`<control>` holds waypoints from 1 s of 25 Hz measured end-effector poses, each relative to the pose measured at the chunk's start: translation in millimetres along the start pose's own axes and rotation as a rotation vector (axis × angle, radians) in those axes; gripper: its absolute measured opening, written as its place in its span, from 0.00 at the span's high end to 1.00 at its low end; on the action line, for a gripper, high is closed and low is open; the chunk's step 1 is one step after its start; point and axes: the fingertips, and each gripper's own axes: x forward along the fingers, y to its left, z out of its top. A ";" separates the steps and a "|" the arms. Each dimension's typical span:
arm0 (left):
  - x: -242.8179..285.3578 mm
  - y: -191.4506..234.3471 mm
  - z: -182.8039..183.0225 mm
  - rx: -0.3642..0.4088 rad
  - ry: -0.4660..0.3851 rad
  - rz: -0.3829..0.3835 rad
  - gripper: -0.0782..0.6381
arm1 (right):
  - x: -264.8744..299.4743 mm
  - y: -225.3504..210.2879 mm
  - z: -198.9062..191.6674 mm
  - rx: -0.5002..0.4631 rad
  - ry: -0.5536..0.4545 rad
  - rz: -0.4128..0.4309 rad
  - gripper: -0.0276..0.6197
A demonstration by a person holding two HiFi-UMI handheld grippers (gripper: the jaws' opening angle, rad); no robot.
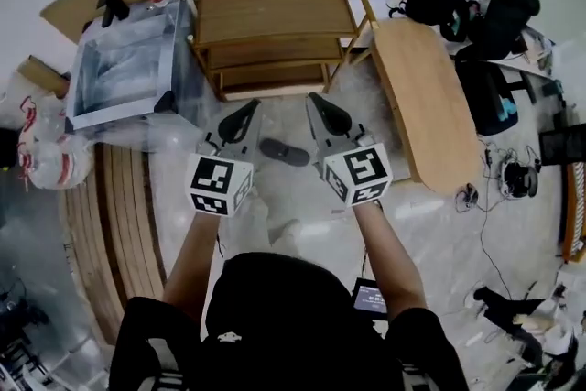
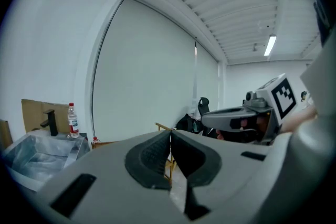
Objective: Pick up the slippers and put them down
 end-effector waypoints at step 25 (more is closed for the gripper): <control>-93.9 -68.0 50.9 0.062 -0.128 -0.001 0.88 | -98.6 62.8 58.0 -0.087 -0.100 0.013 0.96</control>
